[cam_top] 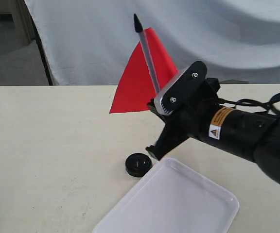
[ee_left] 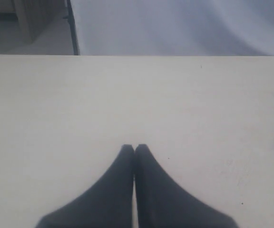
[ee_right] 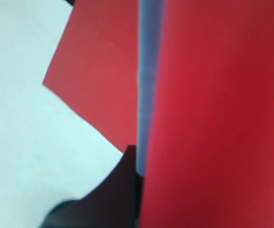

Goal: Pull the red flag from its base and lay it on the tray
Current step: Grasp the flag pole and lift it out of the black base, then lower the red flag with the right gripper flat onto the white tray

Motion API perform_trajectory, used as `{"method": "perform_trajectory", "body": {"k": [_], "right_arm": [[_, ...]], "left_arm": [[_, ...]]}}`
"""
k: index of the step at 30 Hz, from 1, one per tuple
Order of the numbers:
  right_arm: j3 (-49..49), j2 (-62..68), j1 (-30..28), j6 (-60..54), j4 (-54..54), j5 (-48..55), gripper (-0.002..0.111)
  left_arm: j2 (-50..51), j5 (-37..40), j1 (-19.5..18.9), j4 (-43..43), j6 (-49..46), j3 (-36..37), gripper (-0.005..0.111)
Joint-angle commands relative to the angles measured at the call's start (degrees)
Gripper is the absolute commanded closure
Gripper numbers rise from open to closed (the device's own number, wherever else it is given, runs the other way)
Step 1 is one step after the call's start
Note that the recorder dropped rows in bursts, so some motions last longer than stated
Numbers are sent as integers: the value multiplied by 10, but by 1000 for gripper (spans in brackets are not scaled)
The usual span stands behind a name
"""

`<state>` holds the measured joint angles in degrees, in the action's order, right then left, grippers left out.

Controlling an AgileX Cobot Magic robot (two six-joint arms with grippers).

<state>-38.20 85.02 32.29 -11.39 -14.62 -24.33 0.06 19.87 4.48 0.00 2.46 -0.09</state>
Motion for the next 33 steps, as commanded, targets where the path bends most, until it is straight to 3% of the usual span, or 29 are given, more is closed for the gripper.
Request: {"method": "perform_trajectory", "body": {"k": [1, 6, 12, 22, 27, 33], "right_arm": [[3, -73, -2, -175, -4, 210, 109], [3, -89, -2, -334, -5, 380, 109], [3, -62, 38, -404, -38, 431, 109], [2, 48, 131, -321, -221, 447, 109], [-15, 72, 134, -248, -274, 447, 109], [-22, 90, 134, -240, -274, 459, 109]], "left_arm": [[-1, -2, 4, 0, -1, 1, 107], [-1, -2, 4, 0, -1, 1, 107], [-1, -2, 4, 0, -1, 1, 107], [-1, -2, 4, 0, -1, 1, 107], [-1, -2, 4, 0, -1, 1, 107], [-1, -2, 4, 0, -1, 1, 107]]}}
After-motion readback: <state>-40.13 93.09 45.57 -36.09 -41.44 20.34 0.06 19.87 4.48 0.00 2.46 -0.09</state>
